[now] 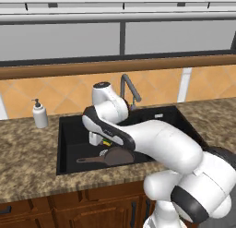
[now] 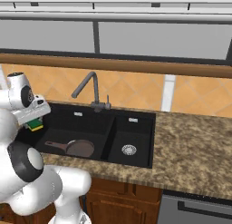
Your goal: Pick the pan and sponge and place them into the sink. Then turn on the water.
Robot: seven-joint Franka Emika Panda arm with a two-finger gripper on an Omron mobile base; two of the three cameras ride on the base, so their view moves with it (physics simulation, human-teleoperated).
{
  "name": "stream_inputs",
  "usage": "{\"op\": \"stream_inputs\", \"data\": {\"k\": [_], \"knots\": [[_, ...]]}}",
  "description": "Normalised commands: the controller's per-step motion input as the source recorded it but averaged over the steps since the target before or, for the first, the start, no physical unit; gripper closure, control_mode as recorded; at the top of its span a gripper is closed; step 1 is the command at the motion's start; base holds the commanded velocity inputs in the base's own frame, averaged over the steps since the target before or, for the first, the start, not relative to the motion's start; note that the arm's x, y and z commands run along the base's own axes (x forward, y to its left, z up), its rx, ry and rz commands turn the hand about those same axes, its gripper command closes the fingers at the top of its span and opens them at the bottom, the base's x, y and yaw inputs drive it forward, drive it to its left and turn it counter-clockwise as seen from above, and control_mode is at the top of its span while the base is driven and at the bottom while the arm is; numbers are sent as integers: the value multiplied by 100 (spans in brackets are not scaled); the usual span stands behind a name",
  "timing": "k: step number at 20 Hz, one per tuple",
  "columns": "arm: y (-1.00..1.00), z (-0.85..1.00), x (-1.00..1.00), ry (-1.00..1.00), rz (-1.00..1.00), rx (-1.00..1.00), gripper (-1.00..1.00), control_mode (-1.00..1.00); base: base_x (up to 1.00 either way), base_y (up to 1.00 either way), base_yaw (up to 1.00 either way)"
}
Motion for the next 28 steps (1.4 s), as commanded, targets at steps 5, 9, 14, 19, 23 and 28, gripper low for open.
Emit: {"op": "stream_inputs", "data": {"k": [5, 9, 14, 19, 23, 28], "knots": [[33, -96, 94, 0, 0, 0, 100, -100, 0, 0, 0], [5, -71, 70, 4, 0, -5, 100, -100, 0, 0, 0], [0, -37, 27, 6, 0, -5, 100, -100, 0, 0, 0], [0, -4, 6, 4, 0, 0, 100, -100, 0, 0, 0], [0, -21, 21, 3, 0, 0, 100, -100, 0, 0, 0], [0, -28, 17, 3, 0, 0, 100, -100, 0, 0, 0]]}}
